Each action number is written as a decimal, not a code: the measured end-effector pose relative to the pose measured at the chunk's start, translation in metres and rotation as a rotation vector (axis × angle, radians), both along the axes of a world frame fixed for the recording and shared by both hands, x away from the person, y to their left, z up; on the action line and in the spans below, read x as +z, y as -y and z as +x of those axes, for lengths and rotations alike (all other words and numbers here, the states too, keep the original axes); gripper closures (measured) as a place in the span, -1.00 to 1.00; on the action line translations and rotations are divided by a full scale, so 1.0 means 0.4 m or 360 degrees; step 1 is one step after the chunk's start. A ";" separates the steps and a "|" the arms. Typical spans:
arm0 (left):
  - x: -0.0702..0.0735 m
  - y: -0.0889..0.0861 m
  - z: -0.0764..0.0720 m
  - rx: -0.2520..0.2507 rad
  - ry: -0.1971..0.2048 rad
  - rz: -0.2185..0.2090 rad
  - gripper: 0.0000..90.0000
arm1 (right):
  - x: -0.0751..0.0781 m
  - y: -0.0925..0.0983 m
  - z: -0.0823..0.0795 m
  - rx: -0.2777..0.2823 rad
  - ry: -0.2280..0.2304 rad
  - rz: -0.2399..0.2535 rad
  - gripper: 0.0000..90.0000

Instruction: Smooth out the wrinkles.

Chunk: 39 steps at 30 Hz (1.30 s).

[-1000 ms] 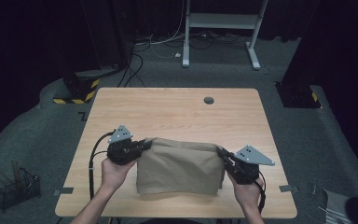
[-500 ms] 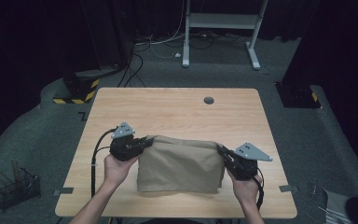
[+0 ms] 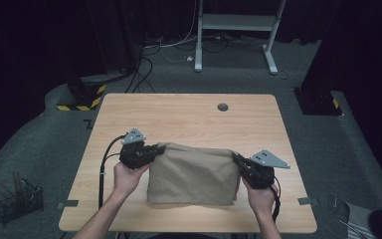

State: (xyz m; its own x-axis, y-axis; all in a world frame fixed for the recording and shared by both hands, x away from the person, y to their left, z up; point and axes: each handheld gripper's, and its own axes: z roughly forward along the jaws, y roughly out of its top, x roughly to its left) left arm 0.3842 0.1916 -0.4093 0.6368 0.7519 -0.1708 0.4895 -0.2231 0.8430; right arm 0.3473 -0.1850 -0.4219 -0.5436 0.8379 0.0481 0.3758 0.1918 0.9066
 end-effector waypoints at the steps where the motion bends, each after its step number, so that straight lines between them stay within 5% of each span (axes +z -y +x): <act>1: -0.001 0.000 0.001 0.0002 -0.0003 -0.0002 0.81 | -0.001 0.001 0.002 0.0001 -0.0004 0.0009 0.94; 18: -0.021 0.015 0.027 0.0027 -0.0017 0.0002 0.80 | -0.026 0.011 0.033 -0.0022 -0.0088 0.0042 0.94; 24: -0.028 0.027 0.026 0.0043 0.0021 0.0096 0.79 | -0.036 0.004 0.044 -0.0038 -0.0097 -0.0010 0.94; 39: -0.046 0.019 0.046 0.0046 -0.0026 0.0085 0.79 | -0.049 -0.002 0.067 -0.0043 -0.0133 -0.0045 0.94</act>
State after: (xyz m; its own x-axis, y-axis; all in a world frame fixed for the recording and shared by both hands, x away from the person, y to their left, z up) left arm 0.4027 0.1842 -0.4276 0.6120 0.7783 -0.1400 0.5102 -0.2533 0.8219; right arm 0.3742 -0.1843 -0.4416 -0.5161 0.8538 0.0683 0.4554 0.2060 0.8661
